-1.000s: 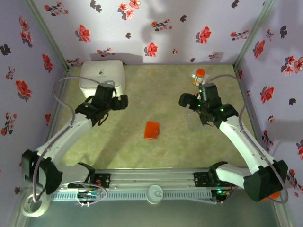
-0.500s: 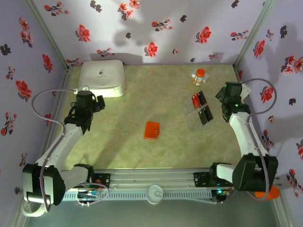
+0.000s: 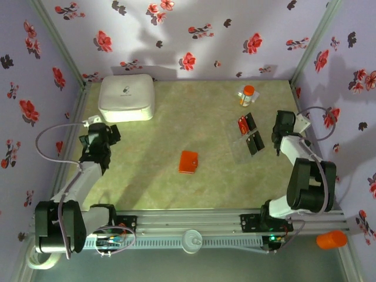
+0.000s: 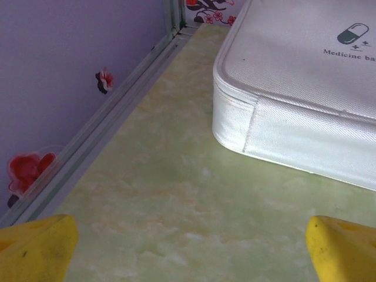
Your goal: Put the credit cards into the card holder
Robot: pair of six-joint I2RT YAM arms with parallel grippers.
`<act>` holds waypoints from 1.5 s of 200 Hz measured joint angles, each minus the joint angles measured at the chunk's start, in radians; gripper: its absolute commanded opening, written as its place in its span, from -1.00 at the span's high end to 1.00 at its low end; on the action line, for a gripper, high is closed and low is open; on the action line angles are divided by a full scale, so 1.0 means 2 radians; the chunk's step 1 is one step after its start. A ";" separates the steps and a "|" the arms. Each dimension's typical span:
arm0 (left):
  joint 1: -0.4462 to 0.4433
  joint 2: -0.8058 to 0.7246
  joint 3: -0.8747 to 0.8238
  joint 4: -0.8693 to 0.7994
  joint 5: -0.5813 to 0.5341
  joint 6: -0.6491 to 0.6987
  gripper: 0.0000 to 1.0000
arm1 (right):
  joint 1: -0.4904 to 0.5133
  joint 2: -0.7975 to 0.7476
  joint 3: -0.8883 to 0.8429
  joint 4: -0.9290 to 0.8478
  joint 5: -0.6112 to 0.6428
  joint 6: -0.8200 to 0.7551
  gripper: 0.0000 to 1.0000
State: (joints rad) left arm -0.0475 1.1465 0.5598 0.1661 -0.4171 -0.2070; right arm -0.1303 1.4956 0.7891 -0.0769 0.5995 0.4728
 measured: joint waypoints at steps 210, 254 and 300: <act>0.002 0.143 -0.023 0.176 0.033 0.047 -1.00 | 0.062 0.011 -0.171 0.373 -0.195 -0.159 -0.99; 0.002 0.169 -0.056 0.257 0.043 0.058 -1.00 | 0.062 0.011 -0.175 0.399 -0.196 -0.162 -0.99; 0.002 0.183 -0.074 0.315 0.065 0.069 -1.00 | 0.063 0.023 -0.193 0.454 -0.199 -0.168 -0.99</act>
State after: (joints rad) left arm -0.0444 1.5127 0.4110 0.7952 -0.2874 -0.0685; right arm -0.0051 1.5414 0.4030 0.8318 0.2012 0.1368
